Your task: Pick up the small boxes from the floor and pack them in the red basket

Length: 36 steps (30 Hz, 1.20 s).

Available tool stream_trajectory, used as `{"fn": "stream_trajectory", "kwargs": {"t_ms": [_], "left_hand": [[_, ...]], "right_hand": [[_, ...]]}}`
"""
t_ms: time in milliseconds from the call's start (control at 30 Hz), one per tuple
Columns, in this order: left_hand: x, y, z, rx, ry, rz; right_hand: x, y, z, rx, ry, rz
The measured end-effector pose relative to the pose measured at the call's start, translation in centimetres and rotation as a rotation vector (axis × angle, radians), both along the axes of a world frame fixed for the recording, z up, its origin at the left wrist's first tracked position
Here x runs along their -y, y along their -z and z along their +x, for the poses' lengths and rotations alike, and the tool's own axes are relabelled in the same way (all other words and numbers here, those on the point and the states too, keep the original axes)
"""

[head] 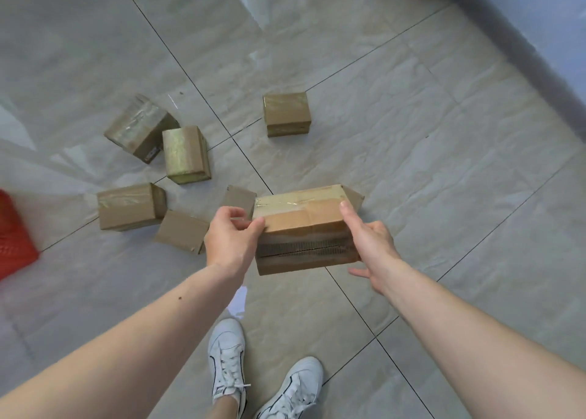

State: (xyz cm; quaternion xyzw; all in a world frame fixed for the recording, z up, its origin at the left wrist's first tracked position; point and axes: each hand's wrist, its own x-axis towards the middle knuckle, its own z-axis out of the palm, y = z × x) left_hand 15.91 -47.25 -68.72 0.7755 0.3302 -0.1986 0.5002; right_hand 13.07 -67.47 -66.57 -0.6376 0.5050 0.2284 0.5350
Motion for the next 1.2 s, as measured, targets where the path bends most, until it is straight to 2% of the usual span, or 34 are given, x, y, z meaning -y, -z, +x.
{"fn": "stream_trajectory", "kwargs": {"t_ms": [300, 633, 967, 1200], "left_hand": [[-6.9, -8.0, 3.2, 0.0, -0.09, 0.051], [-18.2, -11.2, 1.7, 0.077, -0.286, 0.009], [-34.4, -12.6, -4.5, 0.144, -0.547, -0.02], [-48.8, -12.9, -9.6, 0.148, -0.587, -0.076]], "right_hand": [[-5.9, -7.9, 5.2, 0.151, -0.117, -0.002], [-17.0, -10.3, 8.0, 0.25, -0.397, 0.072], [-34.7, -11.5, 6.6, 0.229, -0.643, 0.041], [-48.9, -11.5, 2.9, 0.211, -0.686, -0.011]]}}
